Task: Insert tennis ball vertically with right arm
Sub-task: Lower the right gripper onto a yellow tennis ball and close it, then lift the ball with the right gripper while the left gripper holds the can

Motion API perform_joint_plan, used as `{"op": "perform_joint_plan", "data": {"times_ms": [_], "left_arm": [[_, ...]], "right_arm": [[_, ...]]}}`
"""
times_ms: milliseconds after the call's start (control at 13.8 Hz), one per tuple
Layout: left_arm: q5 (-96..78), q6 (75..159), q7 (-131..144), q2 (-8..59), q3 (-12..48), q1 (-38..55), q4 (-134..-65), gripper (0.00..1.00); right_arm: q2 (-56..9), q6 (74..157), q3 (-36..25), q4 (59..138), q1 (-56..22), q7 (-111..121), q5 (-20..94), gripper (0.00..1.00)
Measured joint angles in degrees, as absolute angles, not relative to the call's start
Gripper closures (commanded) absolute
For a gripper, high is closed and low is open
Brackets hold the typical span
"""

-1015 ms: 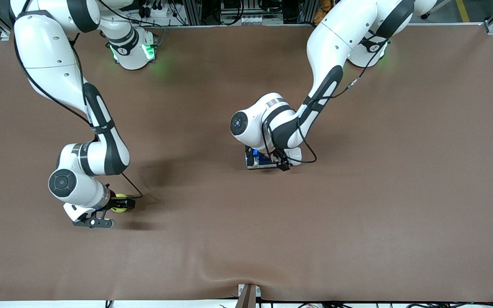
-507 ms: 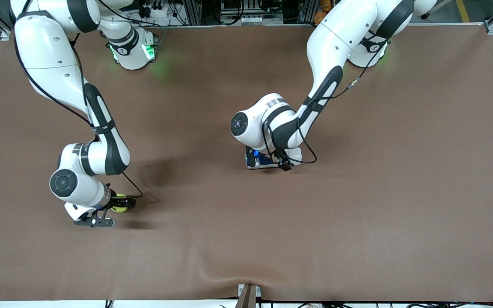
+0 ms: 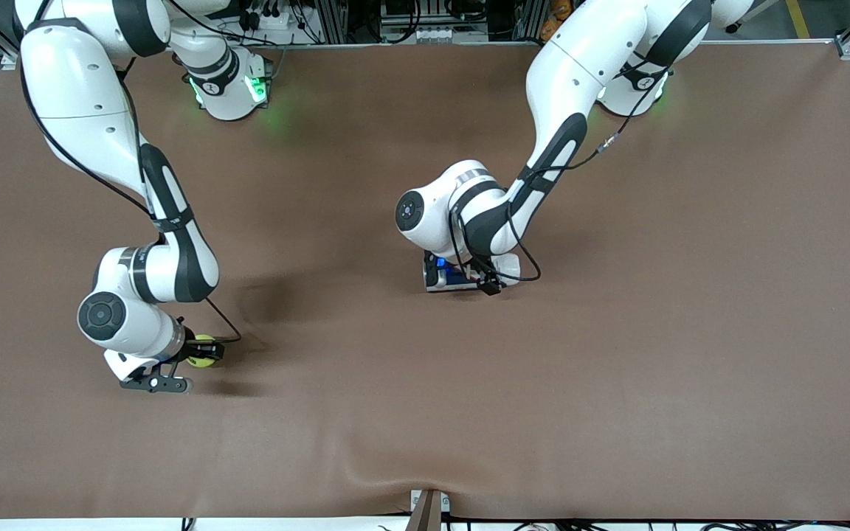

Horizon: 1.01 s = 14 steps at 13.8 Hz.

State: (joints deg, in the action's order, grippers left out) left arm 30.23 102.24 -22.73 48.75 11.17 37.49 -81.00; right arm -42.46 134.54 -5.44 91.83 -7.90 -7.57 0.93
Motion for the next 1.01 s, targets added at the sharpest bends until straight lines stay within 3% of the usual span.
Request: {"op": "perform_joint_plan", "data": {"times_ms": [217,435,725,1015], "left_arm": [[30.2,102.2,-22.8,48.9,11.1,37.5,-81.0,0.00],[31.4,102.2,-22.8,49.4,11.0,37.5,-81.1,0.00],[32.0,102.2,-22.8,49.6,11.0,37.5,-81.0,0.13],[32.0,102.2,-22.8,49.6,11.0,37.6,-81.0,0.14]], "right_arm": [[-42.3,133.7,-5.4,91.2,-7.9,-7.9,0.9,1.00],[-41.8,127.6,-5.4,87.5,-7.9,-8.6,0.9,1.00],[-38.8,121.7,-5.5,84.2,-7.9,-11.7,0.9,1.00],[-31.9,108.2,-6.0,80.7,-6.3,-12.0,0.9,1.00]]}}
